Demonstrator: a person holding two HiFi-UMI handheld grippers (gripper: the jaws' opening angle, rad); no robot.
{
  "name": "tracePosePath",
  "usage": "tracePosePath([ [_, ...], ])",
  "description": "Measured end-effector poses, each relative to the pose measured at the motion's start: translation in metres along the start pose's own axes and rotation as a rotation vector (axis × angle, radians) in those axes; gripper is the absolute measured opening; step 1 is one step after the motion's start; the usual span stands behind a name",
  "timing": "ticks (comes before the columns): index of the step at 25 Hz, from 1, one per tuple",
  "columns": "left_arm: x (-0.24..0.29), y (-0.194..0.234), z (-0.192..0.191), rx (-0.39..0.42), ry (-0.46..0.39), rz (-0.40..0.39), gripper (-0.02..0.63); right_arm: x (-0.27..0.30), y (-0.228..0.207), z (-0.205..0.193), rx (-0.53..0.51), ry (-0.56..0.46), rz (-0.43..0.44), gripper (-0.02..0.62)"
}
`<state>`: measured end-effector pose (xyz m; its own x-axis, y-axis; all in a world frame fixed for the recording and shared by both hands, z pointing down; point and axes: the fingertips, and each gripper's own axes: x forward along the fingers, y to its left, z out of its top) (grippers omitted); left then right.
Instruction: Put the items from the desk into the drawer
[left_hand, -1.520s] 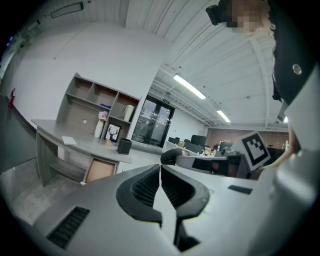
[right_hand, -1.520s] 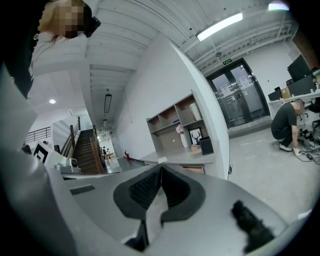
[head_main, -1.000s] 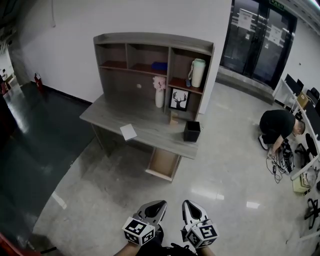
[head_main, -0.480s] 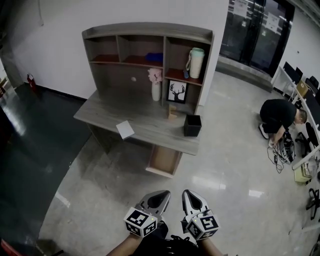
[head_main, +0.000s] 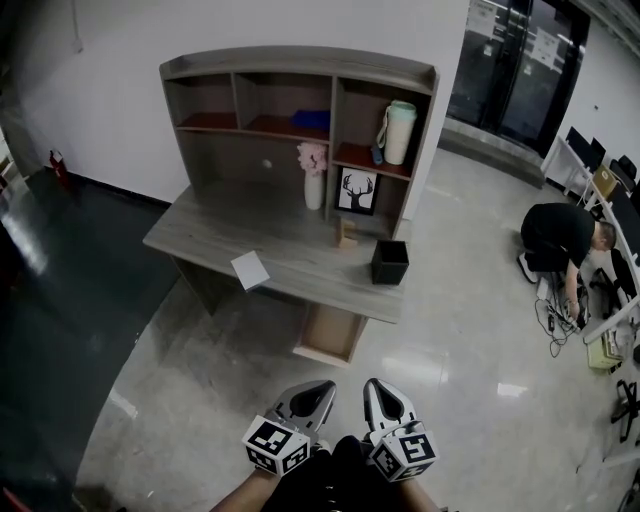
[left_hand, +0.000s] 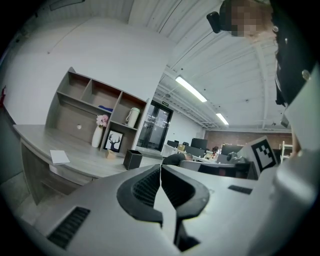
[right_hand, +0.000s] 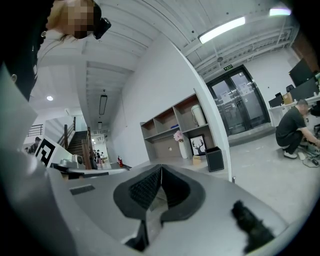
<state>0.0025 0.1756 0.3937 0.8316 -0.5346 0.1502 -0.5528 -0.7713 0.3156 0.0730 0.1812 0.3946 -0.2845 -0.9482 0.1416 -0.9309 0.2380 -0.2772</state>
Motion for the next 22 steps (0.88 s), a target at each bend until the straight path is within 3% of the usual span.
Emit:
tracePosePath([
  [12, 0.012, 0.013, 0.002, -0.028, -0.005, 0.004, 0.012, 0.017, -0.009, -0.003, 0.000, 0.043, -0.005, 0.011],
  [22, 0.060, 0.031, 0.016, -0.015, 0.010, -0.022, 0.012, 0.049, -0.051, 0.012, 0.031, 0.042, -0.036, 0.011],
])
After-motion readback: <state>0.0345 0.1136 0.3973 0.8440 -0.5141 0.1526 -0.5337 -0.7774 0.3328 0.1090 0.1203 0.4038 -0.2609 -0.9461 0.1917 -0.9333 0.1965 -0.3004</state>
